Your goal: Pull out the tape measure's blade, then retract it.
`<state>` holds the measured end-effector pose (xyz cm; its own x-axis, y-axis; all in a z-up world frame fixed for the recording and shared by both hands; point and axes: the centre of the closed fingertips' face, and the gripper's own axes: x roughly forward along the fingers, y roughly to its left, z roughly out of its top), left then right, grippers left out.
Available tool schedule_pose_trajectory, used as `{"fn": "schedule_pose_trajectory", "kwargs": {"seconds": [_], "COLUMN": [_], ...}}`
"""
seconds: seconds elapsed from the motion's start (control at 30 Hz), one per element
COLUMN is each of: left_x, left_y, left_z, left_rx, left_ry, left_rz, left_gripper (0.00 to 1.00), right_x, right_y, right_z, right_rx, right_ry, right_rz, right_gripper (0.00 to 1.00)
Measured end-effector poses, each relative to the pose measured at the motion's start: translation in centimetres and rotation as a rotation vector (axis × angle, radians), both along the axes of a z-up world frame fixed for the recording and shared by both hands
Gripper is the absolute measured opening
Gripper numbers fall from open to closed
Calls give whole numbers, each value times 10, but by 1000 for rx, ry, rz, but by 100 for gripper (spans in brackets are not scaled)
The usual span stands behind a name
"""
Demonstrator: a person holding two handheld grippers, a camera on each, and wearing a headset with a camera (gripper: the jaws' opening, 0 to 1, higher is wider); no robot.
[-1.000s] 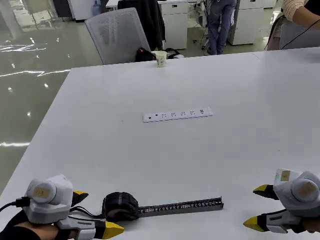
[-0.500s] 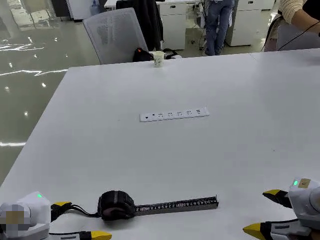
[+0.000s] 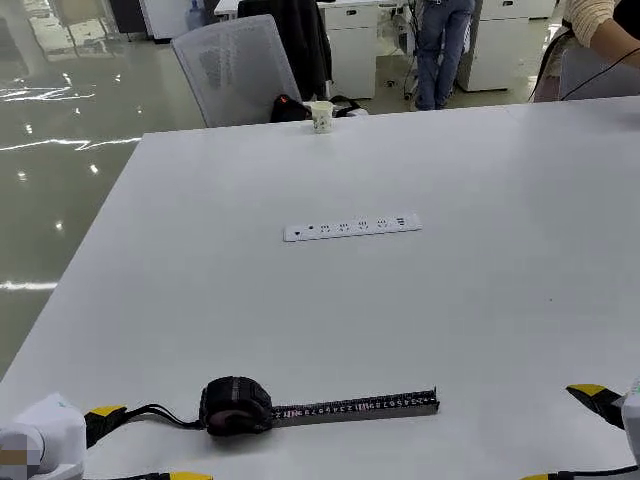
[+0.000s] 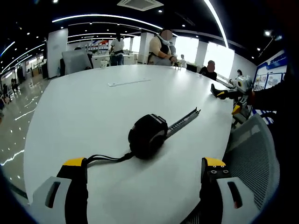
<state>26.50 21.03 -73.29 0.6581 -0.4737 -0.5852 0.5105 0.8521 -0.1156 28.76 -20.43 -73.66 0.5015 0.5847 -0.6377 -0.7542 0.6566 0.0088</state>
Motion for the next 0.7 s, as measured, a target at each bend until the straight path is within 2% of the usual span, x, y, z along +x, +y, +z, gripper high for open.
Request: {"fn": "schedule_pose_trajectory", "kwargs": {"seconds": [0.13, 0.2, 0.37, 0.47, 0.5, 0.53, 0.7], "left_x": [-9, -11, -6, -4, -4, -6, -5], "left_y": [0, 0, 7, 7, 7, 7, 3], "left_z": [-4, -4, -2, -1, -2, -3, -2], "left_rx": [-2, 3, 13, 23, 28, 36, 28], "left_ry": [4, 0, -40, -52, -50, -45, -43], "left_rz": [0, -1, 17, 17, 17, 15, 24], "left_gripper": [99, 99, 99, 99, 99, 99, 99], "right_x": [-3, -6, -11, -11, -13, -13, -12], "right_y": [-3, -6, -5, -6, -4, 0, 0], "right_z": [-1, -4, -2, -3, -2, 3, 3], "right_rx": [-1, -7, -19, -22, -9, 13, 16], "right_ry": [0, 16, 12, 16, 20, 1, 9], "right_rz": [-4, -4, 17, 17, 20, 24, 17], "right_gripper": [99, 99, 99, 99, 99, 99, 99]}}
